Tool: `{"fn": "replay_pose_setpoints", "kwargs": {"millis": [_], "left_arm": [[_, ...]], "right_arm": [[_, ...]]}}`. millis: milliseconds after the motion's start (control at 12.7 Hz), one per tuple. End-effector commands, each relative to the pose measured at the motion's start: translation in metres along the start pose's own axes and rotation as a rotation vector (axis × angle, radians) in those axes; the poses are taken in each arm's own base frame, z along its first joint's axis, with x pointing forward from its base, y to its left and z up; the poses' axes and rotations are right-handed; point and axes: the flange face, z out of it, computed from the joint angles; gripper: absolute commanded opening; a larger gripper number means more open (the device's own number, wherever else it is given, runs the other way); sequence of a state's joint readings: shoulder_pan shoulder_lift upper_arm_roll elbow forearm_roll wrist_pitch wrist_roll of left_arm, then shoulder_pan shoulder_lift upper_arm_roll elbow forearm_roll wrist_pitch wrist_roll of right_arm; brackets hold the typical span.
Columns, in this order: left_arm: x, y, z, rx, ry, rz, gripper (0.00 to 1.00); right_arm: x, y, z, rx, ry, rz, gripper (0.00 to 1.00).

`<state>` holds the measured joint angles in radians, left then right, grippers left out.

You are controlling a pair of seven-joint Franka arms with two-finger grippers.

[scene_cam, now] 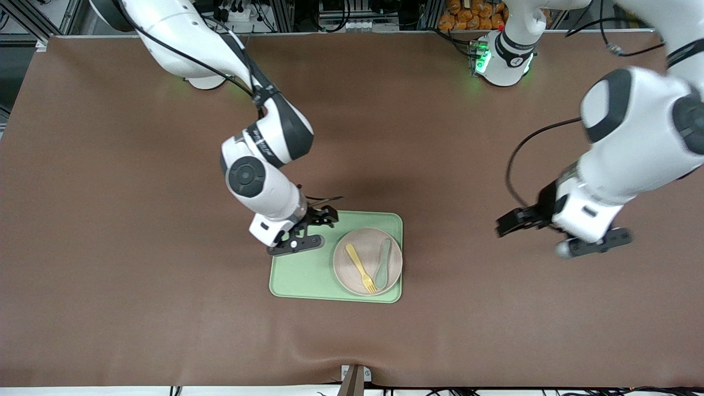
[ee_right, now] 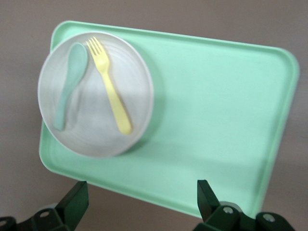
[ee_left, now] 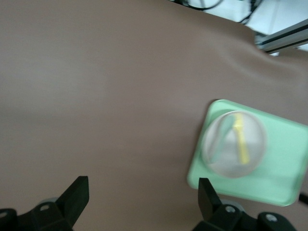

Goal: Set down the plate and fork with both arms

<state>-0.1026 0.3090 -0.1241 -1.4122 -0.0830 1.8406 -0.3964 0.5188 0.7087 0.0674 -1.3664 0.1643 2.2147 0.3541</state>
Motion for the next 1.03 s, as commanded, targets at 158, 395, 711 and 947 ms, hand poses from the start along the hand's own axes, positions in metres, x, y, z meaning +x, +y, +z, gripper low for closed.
{"fn": "replay_pose_setpoints", "kwargs": {"millis": [158, 395, 711, 947], "left_arm": [[-0.028, -0.095, -0.092, 0.129, -0.039, 0.026, 1.00], [-0.042, -0.121, -0.115, 0.154, -0.074, -0.021, 1.00], [-0.045, -0.130, -0.129, 0.154, -0.055, -0.026, 1.00], [-0.055, -0.155, -0.144, 0.160, -0.085, -0.074, 1.00]], "right_arm": [[0.025, -0.030, 0.061, 0.000, 0.067, 0.023, 1.00], [0.022, -0.050, 0.082, -0.070, 0.124, 0.063, 1.00], [0.019, -0.066, 0.095, -0.073, 0.168, 0.076, 1.00], [0.011, -0.078, 0.108, -0.150, 0.223, -0.086, 1.00]]}}
